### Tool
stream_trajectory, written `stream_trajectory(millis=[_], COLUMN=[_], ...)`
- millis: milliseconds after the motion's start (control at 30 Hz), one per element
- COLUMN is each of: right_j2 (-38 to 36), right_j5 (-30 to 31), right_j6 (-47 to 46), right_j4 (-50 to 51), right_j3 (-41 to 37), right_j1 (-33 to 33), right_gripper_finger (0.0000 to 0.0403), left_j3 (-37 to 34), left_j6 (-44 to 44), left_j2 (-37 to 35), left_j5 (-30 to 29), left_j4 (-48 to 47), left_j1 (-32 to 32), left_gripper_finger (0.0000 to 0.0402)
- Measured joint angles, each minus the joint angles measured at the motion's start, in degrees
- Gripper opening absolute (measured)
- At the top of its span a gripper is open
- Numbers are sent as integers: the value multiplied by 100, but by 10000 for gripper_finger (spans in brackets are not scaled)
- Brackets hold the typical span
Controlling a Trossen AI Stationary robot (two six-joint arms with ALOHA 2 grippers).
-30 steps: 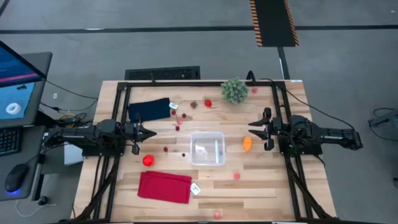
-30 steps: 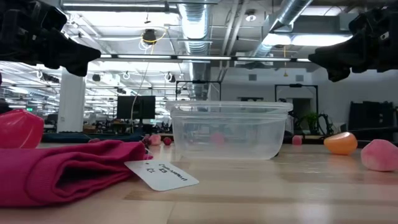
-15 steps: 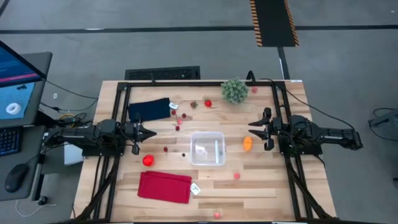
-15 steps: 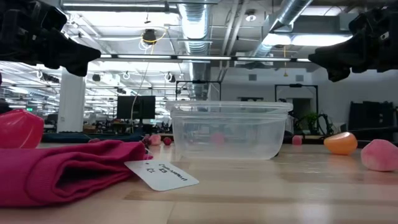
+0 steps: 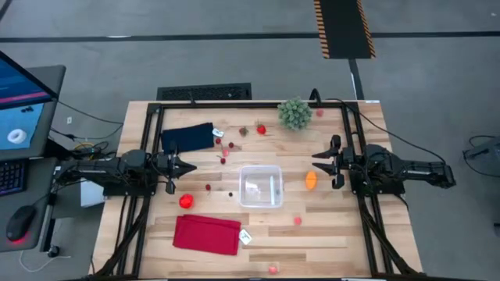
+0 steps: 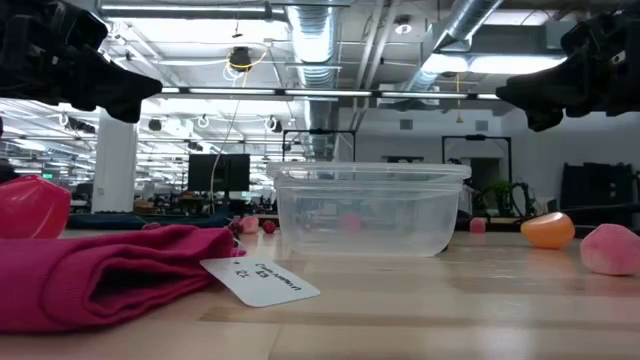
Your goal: Pick and placing Produce into tupperware
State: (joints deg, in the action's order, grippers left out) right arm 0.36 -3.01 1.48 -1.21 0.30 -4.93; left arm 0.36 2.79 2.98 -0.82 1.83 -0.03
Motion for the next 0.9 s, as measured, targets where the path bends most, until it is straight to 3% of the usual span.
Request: stream_trajectory(millis=[467, 600, 700, 900], right_j2=[0, 0, 0, 0], right_j5=[-1, 212, 293, 302], right_j6=[0, 1530, 2521, 2809], right_j4=[0, 0, 23, 50], right_j3=[-2, -2, 0, 0], right_j1=[-2, -48, -81, -83], right_gripper_finger=[157, 157, 157, 157], left_j3=[0, 0, 0, 0], left_j6=[0, 572, 505, -109], left_j2=[0, 0, -1, -1], left_j5=[0, 0, 11, 11], left_j4=[2, 0, 2, 115], left_j1=[0, 2, 2, 2], left_gripper_finger=[0, 0, 0, 0])
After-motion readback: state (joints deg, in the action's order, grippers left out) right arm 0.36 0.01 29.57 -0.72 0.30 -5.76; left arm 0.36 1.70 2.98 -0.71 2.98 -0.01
